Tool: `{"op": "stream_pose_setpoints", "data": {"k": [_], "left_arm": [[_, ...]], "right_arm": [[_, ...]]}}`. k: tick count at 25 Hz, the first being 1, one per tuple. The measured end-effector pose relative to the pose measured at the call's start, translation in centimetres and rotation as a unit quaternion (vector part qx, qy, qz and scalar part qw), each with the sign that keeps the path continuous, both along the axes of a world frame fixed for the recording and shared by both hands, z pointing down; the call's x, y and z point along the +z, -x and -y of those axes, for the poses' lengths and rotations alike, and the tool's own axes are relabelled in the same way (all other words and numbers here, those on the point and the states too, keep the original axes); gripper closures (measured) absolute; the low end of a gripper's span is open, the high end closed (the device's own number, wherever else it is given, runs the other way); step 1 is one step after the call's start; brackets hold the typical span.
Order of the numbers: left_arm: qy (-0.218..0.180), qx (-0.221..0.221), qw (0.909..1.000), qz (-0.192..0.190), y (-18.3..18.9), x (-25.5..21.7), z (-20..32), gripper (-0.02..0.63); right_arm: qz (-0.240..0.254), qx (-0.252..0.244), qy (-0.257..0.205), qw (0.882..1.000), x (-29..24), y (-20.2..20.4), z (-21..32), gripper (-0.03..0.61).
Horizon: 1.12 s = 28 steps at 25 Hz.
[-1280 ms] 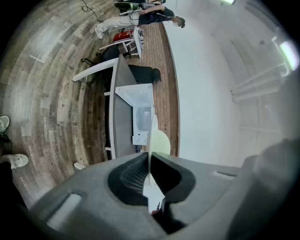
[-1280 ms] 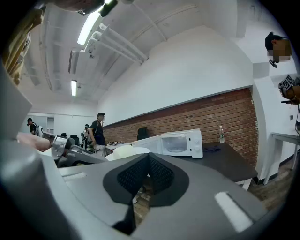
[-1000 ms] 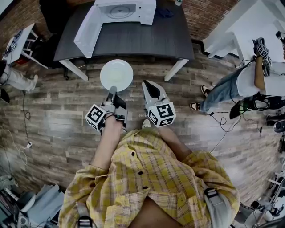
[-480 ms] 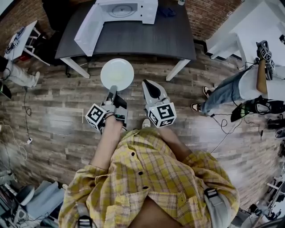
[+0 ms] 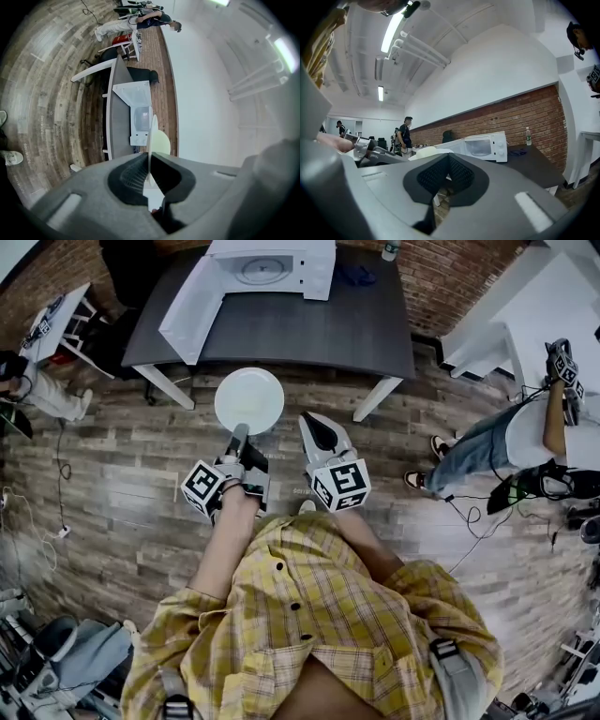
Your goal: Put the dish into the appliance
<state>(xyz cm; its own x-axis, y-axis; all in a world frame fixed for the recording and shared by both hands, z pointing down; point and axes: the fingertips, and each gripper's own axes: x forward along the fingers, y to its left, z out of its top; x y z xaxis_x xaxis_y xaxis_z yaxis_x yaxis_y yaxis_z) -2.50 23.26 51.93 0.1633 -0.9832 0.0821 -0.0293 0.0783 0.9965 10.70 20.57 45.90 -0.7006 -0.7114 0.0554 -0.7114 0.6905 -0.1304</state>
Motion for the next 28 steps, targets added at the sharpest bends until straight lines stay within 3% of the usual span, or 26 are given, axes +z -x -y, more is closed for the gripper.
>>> {"op": "stream_pose_setpoints", "data": {"k": [9, 16, 28], "left_arm": [[-0.013, -0.020, 0.9992, -0.032, -2.7, -0.8, 0.9, 0.604], [-0.013, -0.031, 0.9990, -0.029, -3.2, -0.4, 1.0, 0.604], [0.010, -0.028, 0.9993, -0.023, 0.2, 1.8, 4.4, 0.604]], "right_arm": [[0.003, -0.019, 0.003, 1.000, 0.8, -1.7, 0.9, 0.574], [0.001, -0.022, 0.010, 1.000, 1.4, -2.3, 1.4, 0.574], [0.000, -0.022, 0.020, 1.000, 2.5, 1.1, 4.8, 0.574]]}}
